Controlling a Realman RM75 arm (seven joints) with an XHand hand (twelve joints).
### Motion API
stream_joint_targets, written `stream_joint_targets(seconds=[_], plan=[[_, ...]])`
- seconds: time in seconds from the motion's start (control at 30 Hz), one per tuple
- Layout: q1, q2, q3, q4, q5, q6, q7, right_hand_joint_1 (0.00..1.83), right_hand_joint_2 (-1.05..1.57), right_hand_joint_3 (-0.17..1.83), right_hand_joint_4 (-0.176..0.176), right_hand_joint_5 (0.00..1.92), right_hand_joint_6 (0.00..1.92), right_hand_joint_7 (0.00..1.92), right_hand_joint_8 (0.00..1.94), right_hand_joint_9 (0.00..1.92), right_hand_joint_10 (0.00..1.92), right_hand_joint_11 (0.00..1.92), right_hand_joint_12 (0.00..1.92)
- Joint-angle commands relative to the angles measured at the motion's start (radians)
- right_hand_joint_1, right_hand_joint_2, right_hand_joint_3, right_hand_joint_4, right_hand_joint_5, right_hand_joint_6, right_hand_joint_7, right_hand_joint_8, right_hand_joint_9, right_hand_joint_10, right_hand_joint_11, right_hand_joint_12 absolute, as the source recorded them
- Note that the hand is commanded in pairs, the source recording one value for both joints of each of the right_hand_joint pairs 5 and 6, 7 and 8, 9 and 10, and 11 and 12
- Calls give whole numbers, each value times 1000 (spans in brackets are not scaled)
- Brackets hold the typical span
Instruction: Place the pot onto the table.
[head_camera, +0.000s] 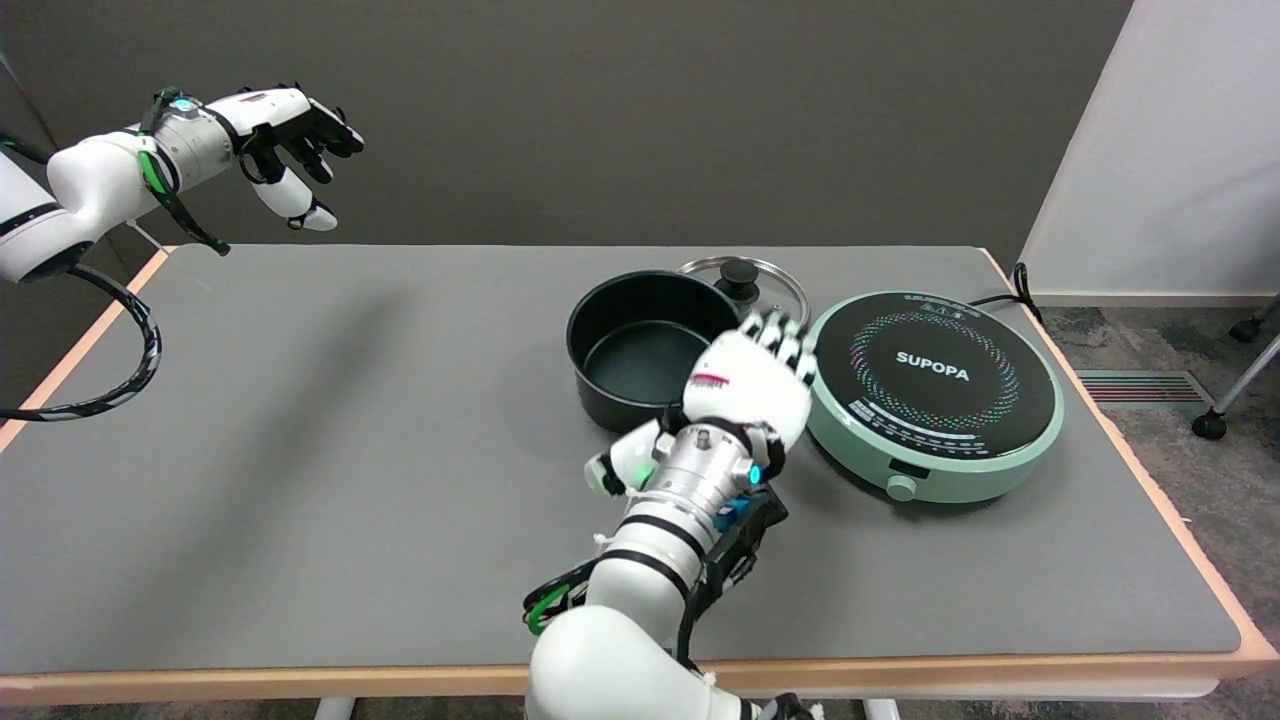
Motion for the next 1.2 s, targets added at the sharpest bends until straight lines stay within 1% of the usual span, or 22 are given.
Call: stream_joint_targets(seconds=[0.03, 0.13, 0.2, 0.27, 0.37, 0.5, 0.67, 0.77, 0.87, 0.93, 1.0, 1.1, 1.2], plan=[[-58, 127, -20, 233, -549, -328, 72, 1271, -730, 1074, -176, 130, 130, 130, 130, 130, 130, 130, 130], [-54, 179, 6, 269, -611, -365, 85, 1255, -650, 1060, -176, 133, 133, 133, 133, 133, 133, 133, 133], [-57, 232, 36, 294, -633, -368, 120, 1233, -546, 939, -176, 111, 111, 111, 111, 111, 111, 111, 111], [-59, 283, 66, 320, -634, -366, 157, 1211, -459, 876, -176, 44, 44, 44, 44, 44, 44, 44, 44], [-60, 371, 139, 349, -624, -369, 251, 1197, -397, 843, -176, 40, 40, 40, 40, 40, 40, 40, 40], [-65, 486, 254, 400, -577, -403, 368, 1178, -282, 787, -176, 43, 43, 43, 43, 43, 43, 43, 43], [-96, 619, 386, 451, -477, -457, 452, 1162, -160, 757, -176, 47, 47, 47, 47, 47, 47, 47, 47], [-134, 680, 465, 466, -417, -492, 522, 1158, -118, 747, -176, 48, 48, 48, 48, 48, 48, 48, 48], [-184, 718, 578, 474, -372, -556, 600, 1152, -83, 752, -176, 49, 49, 49, 49, 49, 49, 49, 49], [-220, 729, 655, 474, -358, -603, 648, 1149, -69, 753, -176, 49, 49, 49, 49, 49, 49, 49, 49], [-258, 730, 747, 470, -351, -665, 715, 1147, -54, 748, -176, 49, 49, 49, 49, 49, 49, 49, 49], [-293, 716, 840, 460, -351, -754, 799, 1145, -32, 741, -176, 50, 50, 50, 50, 50, 50, 50, 50], [-316, 706, 912, 457, -350, -831, 850, 1144, -18, 739, -176, 50, 50, 50, 50, 50, 50, 50, 50]])
